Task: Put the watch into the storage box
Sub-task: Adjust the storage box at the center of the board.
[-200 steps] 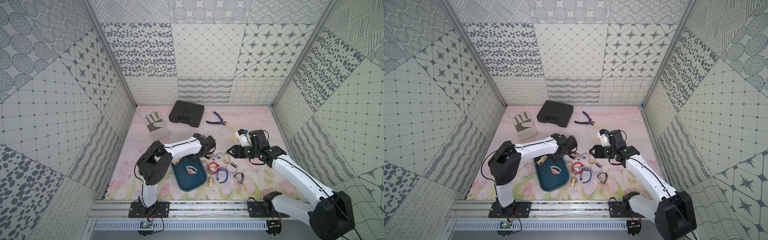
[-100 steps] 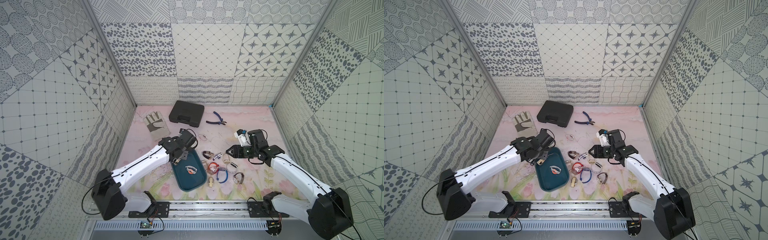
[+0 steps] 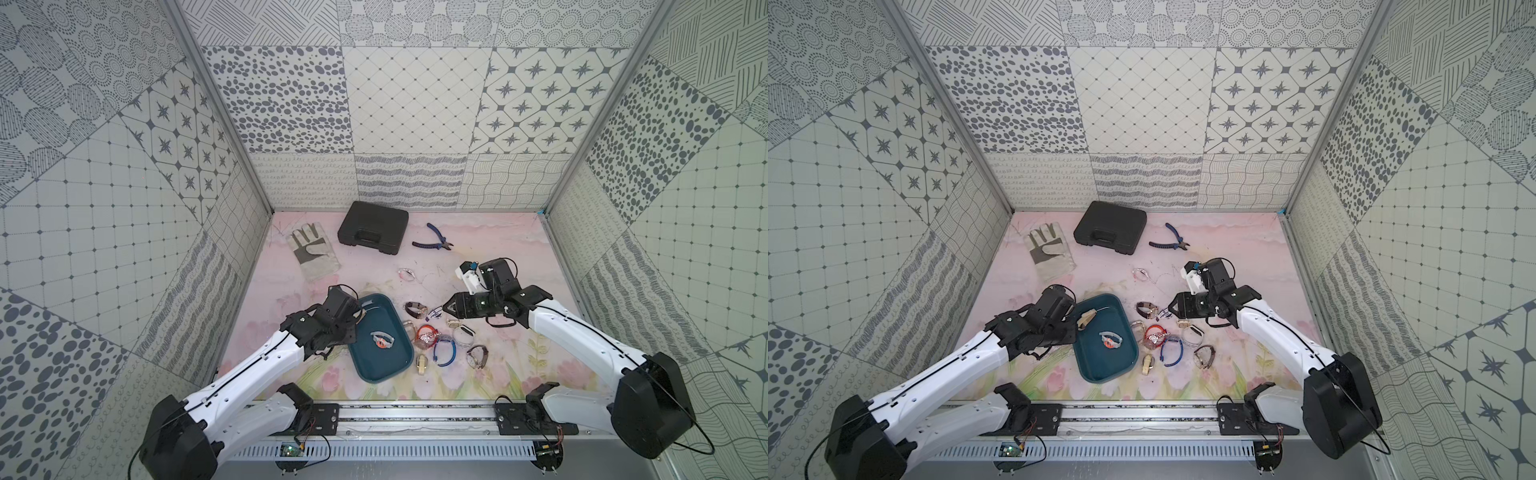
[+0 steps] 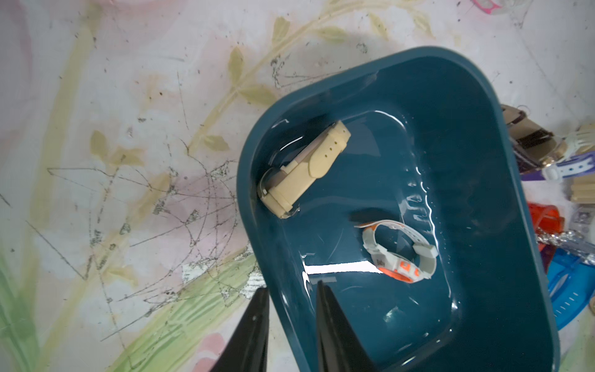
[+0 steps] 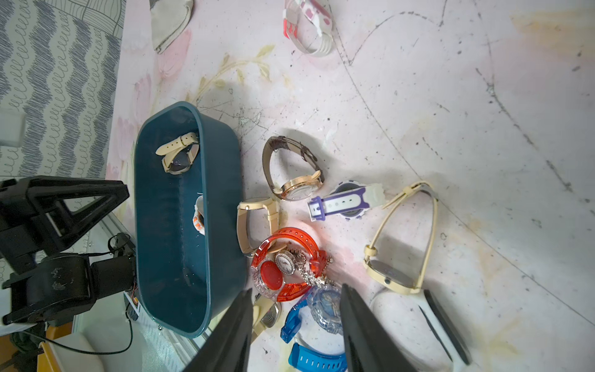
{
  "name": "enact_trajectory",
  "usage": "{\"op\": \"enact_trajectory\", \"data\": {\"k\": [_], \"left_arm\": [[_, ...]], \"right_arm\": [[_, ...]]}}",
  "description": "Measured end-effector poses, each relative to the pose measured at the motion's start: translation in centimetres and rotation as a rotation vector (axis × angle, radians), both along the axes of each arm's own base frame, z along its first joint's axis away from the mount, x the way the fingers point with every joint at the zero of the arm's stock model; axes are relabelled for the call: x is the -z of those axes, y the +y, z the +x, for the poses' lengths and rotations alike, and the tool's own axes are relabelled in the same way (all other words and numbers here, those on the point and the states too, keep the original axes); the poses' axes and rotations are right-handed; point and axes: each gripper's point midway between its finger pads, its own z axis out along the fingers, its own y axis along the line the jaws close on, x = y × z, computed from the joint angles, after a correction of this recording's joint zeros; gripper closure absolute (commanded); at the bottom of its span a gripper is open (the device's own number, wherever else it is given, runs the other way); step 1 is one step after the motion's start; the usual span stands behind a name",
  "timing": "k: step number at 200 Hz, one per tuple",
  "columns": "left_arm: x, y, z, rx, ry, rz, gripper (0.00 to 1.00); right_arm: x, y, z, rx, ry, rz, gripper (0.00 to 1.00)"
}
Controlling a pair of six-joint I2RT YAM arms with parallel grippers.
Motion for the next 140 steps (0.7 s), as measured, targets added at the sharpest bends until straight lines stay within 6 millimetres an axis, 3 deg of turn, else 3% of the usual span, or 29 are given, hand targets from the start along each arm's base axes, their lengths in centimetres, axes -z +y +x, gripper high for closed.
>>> {"op": "enact_trajectory", "data": {"k": [72,118,140], "left_arm": [[3.0,-0.7,1.0,-0.043,0.042,-0.044,0.79],[2.5,-0.7,3.7,-0.078,0.010,-0.059,0.81],[1.7,-0.8,4.7,-0.075,-0.018,-0.071,0.74]], "right_arm": [[0.1,-0.1,0.1,0.007,-0.005,-0.013,0.51],[0.1,-0.2,0.2,0.011,-0.008,-0.018,0.51],[0.4,-0.3,0.4,0.018,-0.005,-0.030,0.51]]}}
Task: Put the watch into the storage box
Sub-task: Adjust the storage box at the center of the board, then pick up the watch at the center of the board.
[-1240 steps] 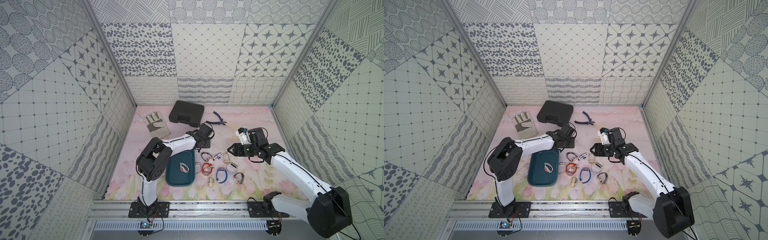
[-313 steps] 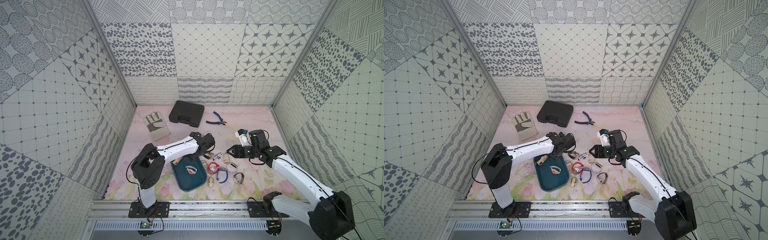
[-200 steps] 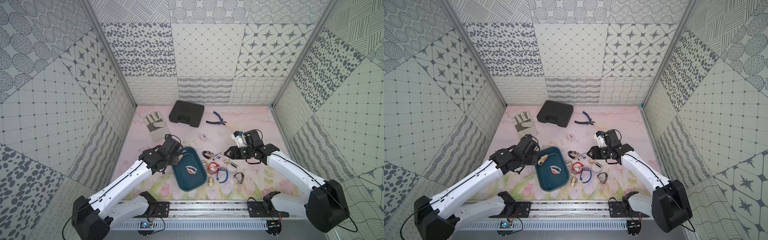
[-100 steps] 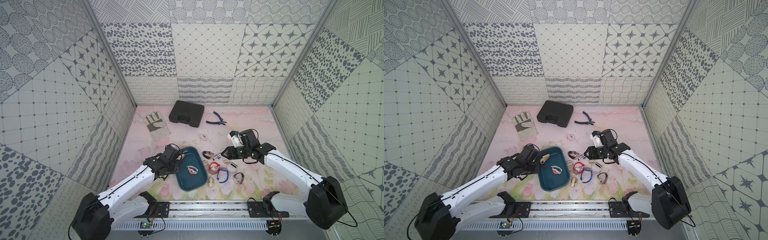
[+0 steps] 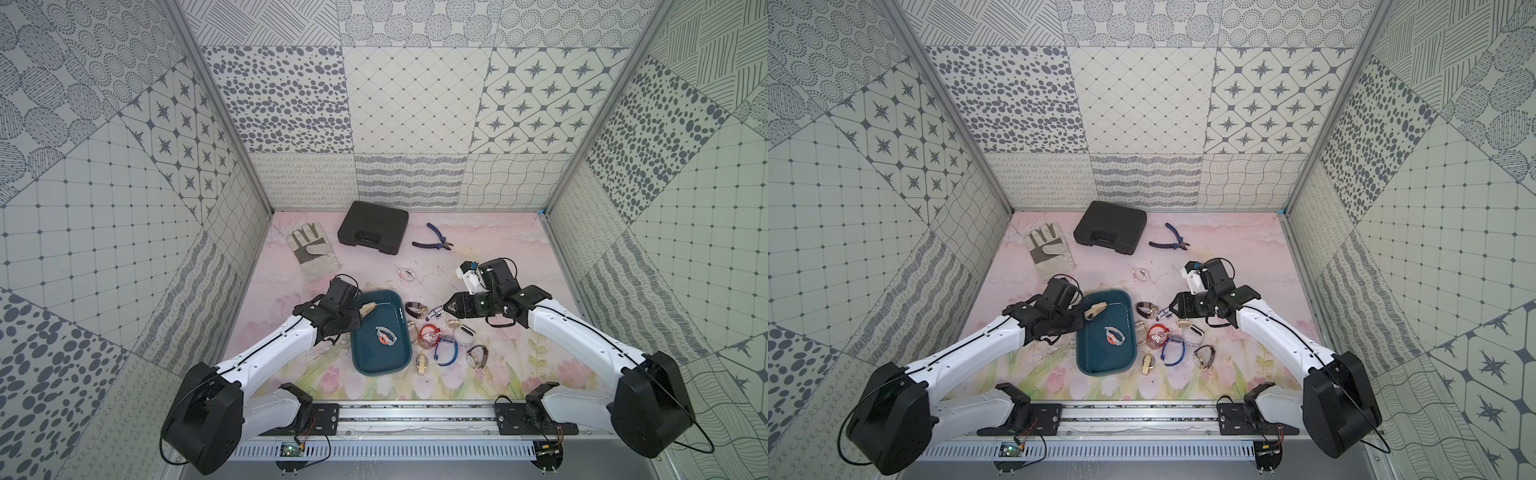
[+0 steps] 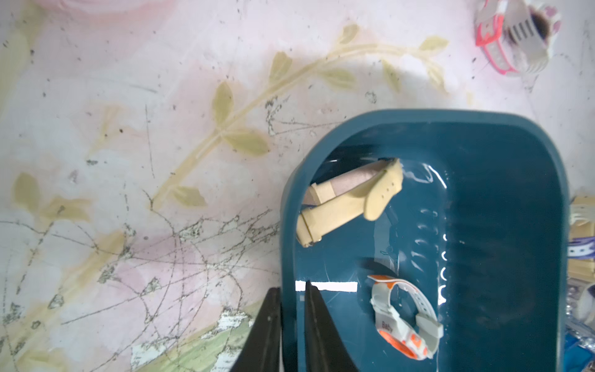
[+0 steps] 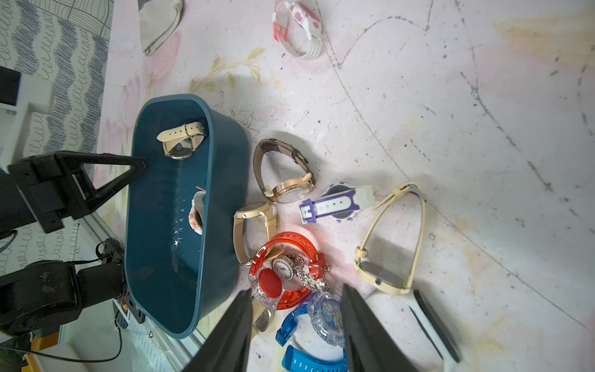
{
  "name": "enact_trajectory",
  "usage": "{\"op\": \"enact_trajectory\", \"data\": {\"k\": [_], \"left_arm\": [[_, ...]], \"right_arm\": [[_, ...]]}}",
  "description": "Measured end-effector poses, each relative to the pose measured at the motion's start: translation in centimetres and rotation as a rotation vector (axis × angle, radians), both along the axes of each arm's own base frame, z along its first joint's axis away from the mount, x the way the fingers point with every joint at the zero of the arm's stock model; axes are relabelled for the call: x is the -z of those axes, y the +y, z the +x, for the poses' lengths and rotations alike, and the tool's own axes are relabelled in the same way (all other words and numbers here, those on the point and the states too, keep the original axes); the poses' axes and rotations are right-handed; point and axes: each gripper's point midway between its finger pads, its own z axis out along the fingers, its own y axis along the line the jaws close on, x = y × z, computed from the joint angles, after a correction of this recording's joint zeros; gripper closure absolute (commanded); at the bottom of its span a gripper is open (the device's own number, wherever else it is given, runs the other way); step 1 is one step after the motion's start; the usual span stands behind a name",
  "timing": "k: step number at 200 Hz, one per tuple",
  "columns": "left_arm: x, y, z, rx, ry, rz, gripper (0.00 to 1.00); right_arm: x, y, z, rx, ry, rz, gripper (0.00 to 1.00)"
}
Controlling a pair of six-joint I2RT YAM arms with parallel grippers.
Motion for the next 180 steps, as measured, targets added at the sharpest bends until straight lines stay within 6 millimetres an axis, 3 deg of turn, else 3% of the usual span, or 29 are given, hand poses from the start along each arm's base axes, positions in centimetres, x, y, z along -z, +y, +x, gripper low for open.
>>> {"op": "enact_trajectory", "data": {"k": [21,39,86,132,180], "left_arm": [[-0.8,-0.2,0.3,0.012,-0.025,-0.020,0.61],[-2.0,-0.3,0.3,0.018,-0.059,-0.042,0.55],[-5.7,-0.2,0.0,0.023,-0.146,-0.085,0.53],[-7.9,-0.7,-1.0,0.057,-0.189,-0.111,0.52],[-9.5,-1.6,-2.5,0.117,-0.229,-0.128,0.52]], "right_arm": [[0.2,0.2,0.8,0.011,0.011,-0.011,0.51],[0.3,0.7,2.1,0.019,0.018,-0.022,0.51],[0.6,3.3,6.5,0.013,0.019,-0.051,0.52],[2.5,7.2,10.1,-0.045,0.018,-0.132,0.53],[5.2,8.7,12.0,-0.042,0.057,-0.205,0.54]]}}
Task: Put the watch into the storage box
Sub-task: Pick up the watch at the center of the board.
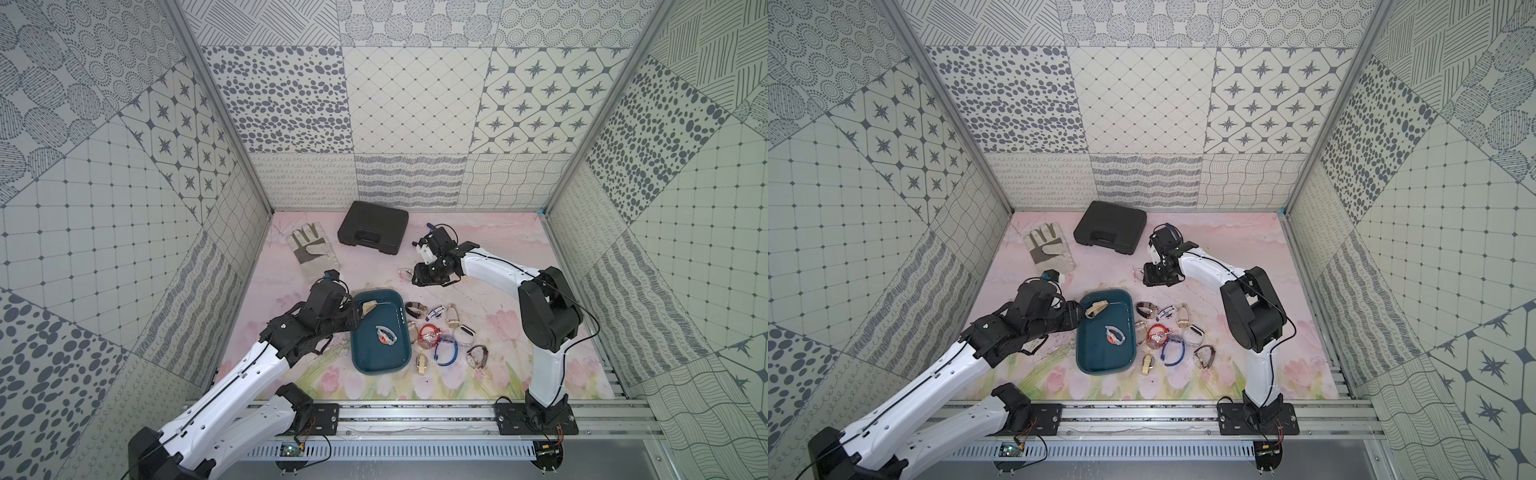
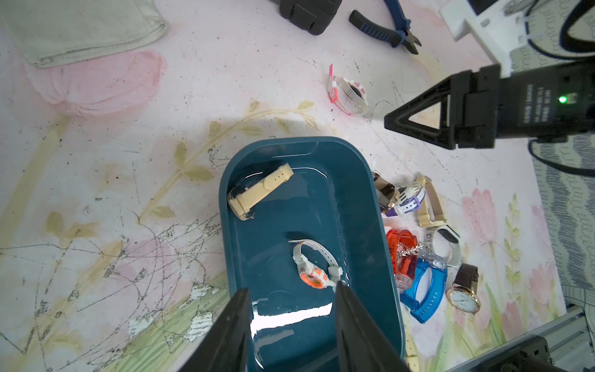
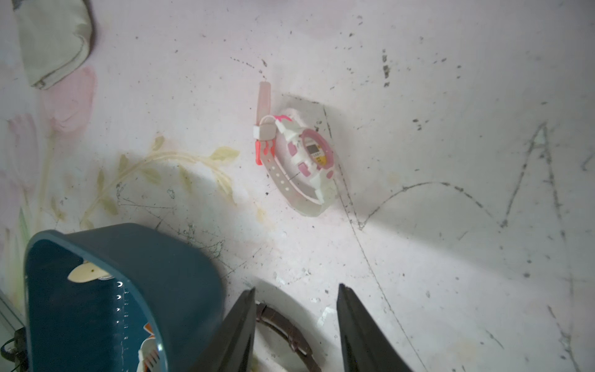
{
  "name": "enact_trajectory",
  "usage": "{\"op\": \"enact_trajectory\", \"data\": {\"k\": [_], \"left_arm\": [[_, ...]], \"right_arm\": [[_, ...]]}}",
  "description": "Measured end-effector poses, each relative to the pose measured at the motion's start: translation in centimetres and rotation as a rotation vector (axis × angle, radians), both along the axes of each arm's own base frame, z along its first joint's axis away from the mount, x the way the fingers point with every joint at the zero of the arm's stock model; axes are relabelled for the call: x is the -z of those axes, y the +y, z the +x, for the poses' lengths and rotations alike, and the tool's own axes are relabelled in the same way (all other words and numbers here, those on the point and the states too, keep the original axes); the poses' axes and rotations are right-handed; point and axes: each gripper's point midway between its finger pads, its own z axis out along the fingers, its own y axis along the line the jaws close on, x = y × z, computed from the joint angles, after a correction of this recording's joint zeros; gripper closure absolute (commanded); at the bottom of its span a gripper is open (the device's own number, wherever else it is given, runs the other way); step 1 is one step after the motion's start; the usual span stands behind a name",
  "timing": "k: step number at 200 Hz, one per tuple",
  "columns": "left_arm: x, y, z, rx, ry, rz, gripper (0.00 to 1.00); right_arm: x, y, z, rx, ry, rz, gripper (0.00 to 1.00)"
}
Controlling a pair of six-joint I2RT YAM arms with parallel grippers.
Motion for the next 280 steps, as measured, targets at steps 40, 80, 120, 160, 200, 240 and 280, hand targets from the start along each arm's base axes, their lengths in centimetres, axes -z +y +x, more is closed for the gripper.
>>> {"op": "enact_trajectory", "data": {"k": [40,80,120,160,200,240,280], "left_arm": [[-0.2,0.1,-0.5,0.008,-0.004,0.002,0.52],[-0.4,0.2,-0.8,0.016,-0.009,0.004,0.52],[-0.5,0.2,-0.9,0.021,-0.015,0.002,0.52],[-0.8,0.3,-1.0,0.022,-0.026,-0.005,0.53],[-1.0,0.3,-1.0,0.022,-0.033,-0.009,0.53],[-1.0,0.3,-1.0,0.024,-0.034,-0.008,0.53],[-1.1,0.3,-1.1,0.026,-0.036,-0.009,0.53]], "right_arm": [[0.8,0.4,0.5,0.019,0.005,-0.046,0.56],[1.3,0.7,1.6,0.065,0.001,-0.067,0.57],[2.6,0.6,2.3,0.086,0.013,-0.095,0.58],[2.8,0.6,2.7,0.106,0.016,-0.101,0.58],[2.9,0.7,3.1,0.112,0.009,-0.105,0.58],[3.2,1.1,3.8,0.112,0.010,-0.110,0.61],[4.2,0.8,3.5,0.110,0.033,-0.138,0.65]]}}
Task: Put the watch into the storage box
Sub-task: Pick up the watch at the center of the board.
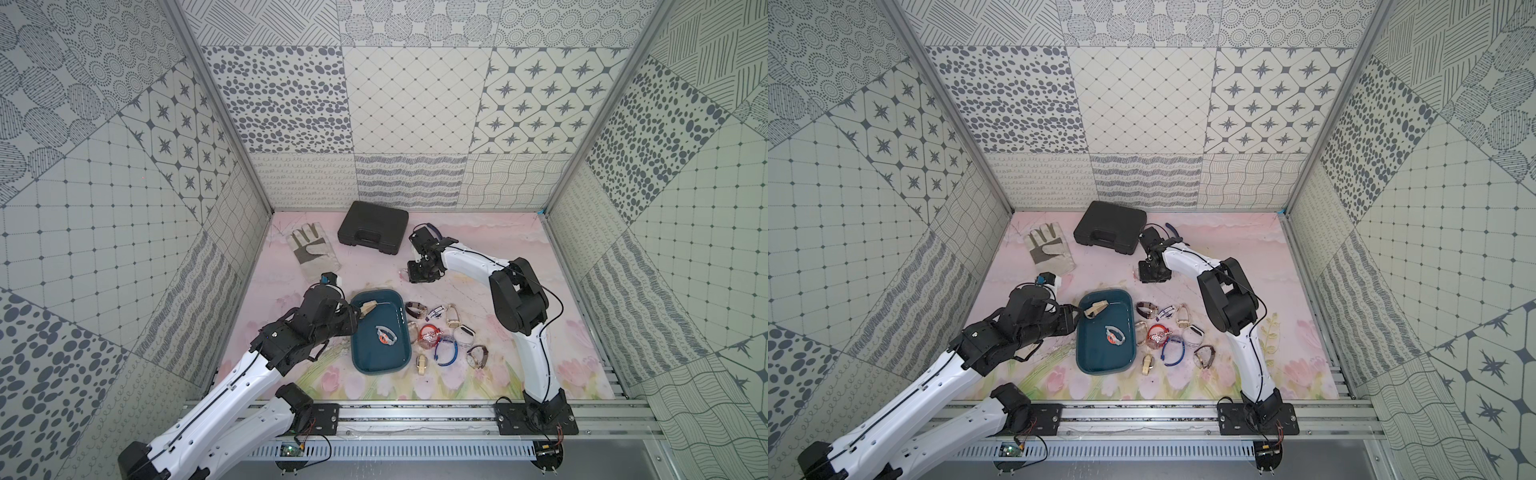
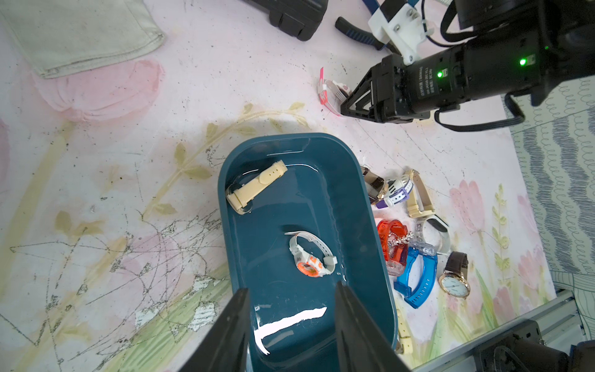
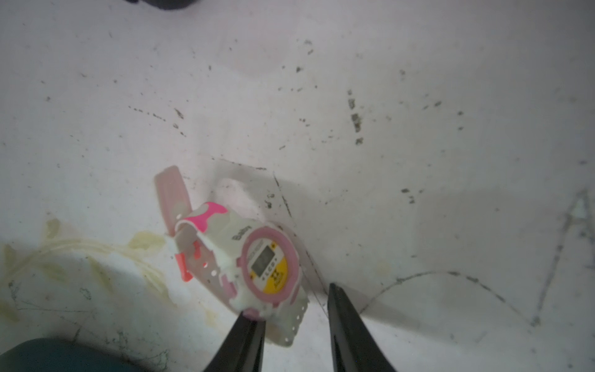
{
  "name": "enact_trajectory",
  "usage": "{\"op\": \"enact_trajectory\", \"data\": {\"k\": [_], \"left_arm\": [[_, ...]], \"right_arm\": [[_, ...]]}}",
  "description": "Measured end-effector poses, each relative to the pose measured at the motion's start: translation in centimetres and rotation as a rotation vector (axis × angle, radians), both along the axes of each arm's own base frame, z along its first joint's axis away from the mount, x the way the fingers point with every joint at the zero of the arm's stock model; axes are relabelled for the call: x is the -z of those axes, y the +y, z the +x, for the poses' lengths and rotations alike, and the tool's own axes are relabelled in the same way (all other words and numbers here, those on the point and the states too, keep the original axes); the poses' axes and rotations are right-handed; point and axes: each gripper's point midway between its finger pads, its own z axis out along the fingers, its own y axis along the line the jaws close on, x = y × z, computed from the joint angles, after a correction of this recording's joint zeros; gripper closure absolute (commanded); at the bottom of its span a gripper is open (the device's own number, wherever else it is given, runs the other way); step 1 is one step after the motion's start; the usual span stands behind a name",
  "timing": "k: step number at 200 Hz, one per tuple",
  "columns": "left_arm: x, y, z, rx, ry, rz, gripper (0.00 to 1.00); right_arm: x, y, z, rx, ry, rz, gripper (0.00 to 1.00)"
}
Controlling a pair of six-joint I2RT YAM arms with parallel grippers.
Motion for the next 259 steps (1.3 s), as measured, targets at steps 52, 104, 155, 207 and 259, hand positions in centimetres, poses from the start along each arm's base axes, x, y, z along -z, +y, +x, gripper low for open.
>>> {"op": "enact_trajectory", "data": {"k": [52,104,155,207,259], "left_arm": [[-0.1,0.0,0.0,0.000,-0.004,-0.002,0.53],[0.0,0.1,-0.1,-0.001,-0.005,-0.001,0.53],[0.0,0.2,-0.3,-0.001,-0.008,-0.009,0.51],[-1.3,0.4,-1.3,0.000,-0.036,-0.070,0.48],[-4.2,1.5,-2.9,-0.016,-0.103,-0.152,0.48]], "right_arm": [[0.0,-0.6,0.0,-0.010,-0.005,-0.037,0.90],[-0.1,-1.4,-0.8,-0.019,-0.006,-0.057,1.00],[-5.8,-3.1,-3.2,-0.066,-0.086,-0.078,1.00],[-13.3,2.0,-10.6,-0.308,-0.201,-0.033,1.00],[-9.2,7.2,-17.4,-0.506,-0.091,-0.076,1.00]]}}
